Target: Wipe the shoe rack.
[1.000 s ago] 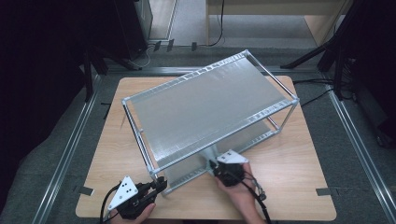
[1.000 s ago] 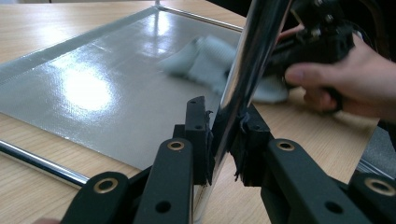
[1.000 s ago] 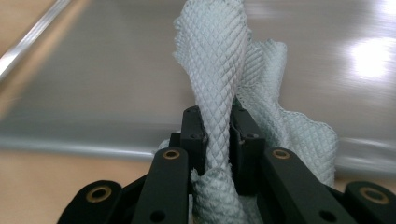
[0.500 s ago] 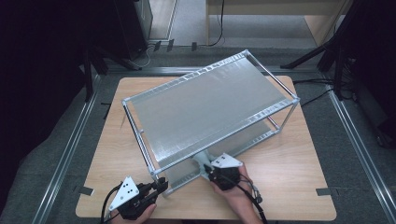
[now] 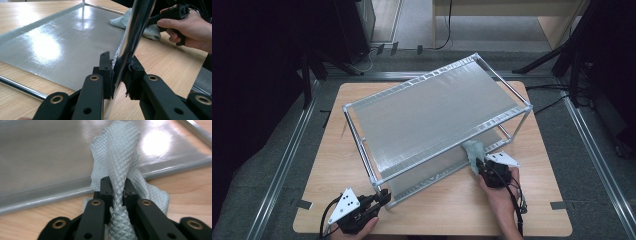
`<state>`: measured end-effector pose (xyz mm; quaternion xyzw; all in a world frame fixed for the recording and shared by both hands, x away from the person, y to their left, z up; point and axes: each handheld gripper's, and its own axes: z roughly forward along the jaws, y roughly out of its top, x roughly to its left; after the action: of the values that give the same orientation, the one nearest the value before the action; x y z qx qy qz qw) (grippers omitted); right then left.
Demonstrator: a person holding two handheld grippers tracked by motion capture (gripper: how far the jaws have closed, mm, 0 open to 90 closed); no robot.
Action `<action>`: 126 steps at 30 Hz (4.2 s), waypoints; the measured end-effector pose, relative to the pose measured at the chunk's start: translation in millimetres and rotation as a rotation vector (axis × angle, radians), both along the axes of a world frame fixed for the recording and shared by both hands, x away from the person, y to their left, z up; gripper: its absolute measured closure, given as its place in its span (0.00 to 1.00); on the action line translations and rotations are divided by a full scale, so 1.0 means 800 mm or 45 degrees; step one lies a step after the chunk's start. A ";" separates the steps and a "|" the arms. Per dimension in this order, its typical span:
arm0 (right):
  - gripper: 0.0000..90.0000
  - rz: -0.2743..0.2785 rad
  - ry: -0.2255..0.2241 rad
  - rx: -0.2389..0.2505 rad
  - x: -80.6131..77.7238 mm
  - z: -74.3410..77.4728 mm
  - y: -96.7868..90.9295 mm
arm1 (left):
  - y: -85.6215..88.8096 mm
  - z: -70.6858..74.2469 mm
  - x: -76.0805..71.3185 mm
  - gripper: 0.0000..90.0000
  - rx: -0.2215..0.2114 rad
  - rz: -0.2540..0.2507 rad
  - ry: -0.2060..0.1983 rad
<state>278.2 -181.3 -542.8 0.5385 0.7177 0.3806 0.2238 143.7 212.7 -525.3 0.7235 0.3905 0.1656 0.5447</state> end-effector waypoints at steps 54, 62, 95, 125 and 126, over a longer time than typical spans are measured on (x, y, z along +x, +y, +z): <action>0.91 0.490 0.090 0.027 -0.067 -0.014 0.172 | -0.051 -0.001 -0.001 0.86 -0.033 -0.136 0.038; 0.92 0.377 0.057 0.057 -0.056 0.005 0.128 | -0.056 -0.001 -0.005 0.88 0.036 -0.103 -0.039; 0.14 0.192 -0.150 0.031 -0.108 0.028 0.013 | -0.096 -0.001 0.045 0.66 -0.104 -0.221 -0.012; 0.83 0.543 -0.188 0.134 -0.109 0.019 0.151 | 0.098 -0.002 0.014 0.54 -0.136 0.470 0.025; 0.86 0.531 -0.188 0.139 -0.108 0.019 0.146 | 0.100 -0.003 0.016 0.54 -0.130 0.479 0.035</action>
<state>192.2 -64.3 -527.9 0.3605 0.7735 0.4952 0.1628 156.5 292.5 -527.6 0.6113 0.5342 0.2345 0.5347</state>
